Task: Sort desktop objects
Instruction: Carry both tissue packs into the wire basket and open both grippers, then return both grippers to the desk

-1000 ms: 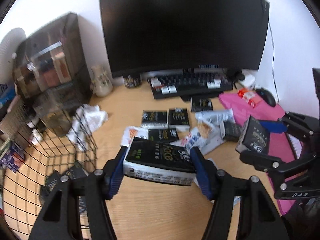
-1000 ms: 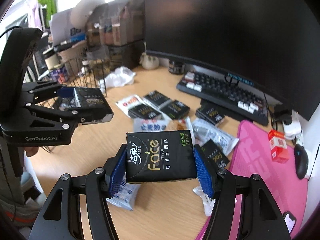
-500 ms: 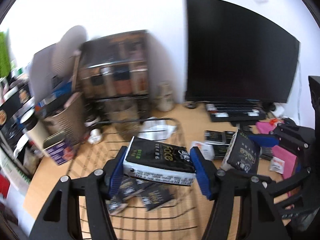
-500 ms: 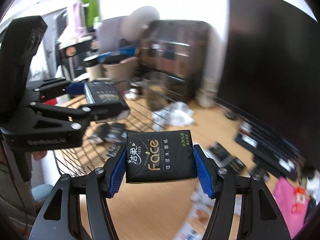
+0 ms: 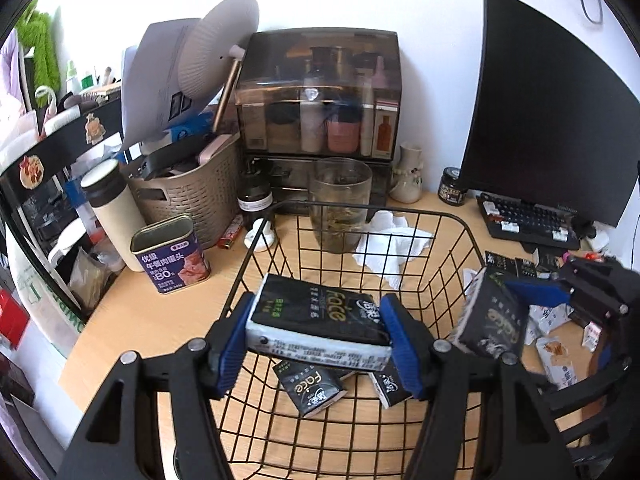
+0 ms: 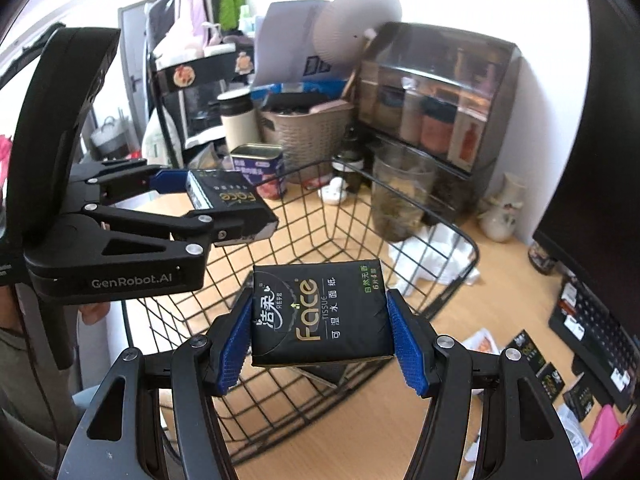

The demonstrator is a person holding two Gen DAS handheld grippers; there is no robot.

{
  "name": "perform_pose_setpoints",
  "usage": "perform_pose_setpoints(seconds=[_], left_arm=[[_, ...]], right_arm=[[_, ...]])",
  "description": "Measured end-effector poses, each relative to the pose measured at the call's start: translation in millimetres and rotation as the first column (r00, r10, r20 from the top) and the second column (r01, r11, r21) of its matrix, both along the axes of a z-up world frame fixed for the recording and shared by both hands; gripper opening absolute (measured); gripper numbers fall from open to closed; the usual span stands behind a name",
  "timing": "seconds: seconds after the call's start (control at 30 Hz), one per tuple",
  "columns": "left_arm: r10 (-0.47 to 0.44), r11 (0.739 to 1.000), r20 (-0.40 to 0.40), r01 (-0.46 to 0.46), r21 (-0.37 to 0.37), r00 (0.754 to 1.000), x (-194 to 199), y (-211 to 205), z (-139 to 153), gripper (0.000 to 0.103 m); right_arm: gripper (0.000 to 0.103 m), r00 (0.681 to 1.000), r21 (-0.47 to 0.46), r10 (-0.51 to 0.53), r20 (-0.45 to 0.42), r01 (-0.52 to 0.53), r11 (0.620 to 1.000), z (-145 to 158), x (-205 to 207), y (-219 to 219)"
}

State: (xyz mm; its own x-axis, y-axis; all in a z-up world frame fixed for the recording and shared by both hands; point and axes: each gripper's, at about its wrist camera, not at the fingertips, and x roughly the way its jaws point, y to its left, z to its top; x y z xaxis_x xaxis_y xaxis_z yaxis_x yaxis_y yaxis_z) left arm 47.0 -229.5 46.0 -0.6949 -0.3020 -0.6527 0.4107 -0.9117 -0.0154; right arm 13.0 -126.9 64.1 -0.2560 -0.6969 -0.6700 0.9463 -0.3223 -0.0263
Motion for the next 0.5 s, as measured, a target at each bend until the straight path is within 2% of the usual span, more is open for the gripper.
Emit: perform_pose_setpoints(seconds=[0.07,0.13,0.27,0.5], left_arm=[[0.011,1.0,-0.015,-0.011,0.024,1.0,1,-5,0,0.071],[0.018,0.999,-0.02,-0.017,0.039,1.0,3,-9,0,0.079],[0.032,0.999,-0.021,-0.032,0.029,0.999,3,-6,3,0.08],[-0.027,0.999,-0.027,0.028,0.022,0.999,-2,13,7,0.08]], right_arm=[[0.064,1.0,0.01,-0.007,-0.022,0.008,1.0,-3,1,-7],[0.065,1.0,0.01,-0.015,-0.012,0.015,1.0,-5,0,-8],[0.066,1.0,0.004,-0.016,0.0,0.016,1.0,-5,-3,-4],[0.066,0.999,-0.008,-0.053,-0.013,0.053,0.999,2,-7,21]])
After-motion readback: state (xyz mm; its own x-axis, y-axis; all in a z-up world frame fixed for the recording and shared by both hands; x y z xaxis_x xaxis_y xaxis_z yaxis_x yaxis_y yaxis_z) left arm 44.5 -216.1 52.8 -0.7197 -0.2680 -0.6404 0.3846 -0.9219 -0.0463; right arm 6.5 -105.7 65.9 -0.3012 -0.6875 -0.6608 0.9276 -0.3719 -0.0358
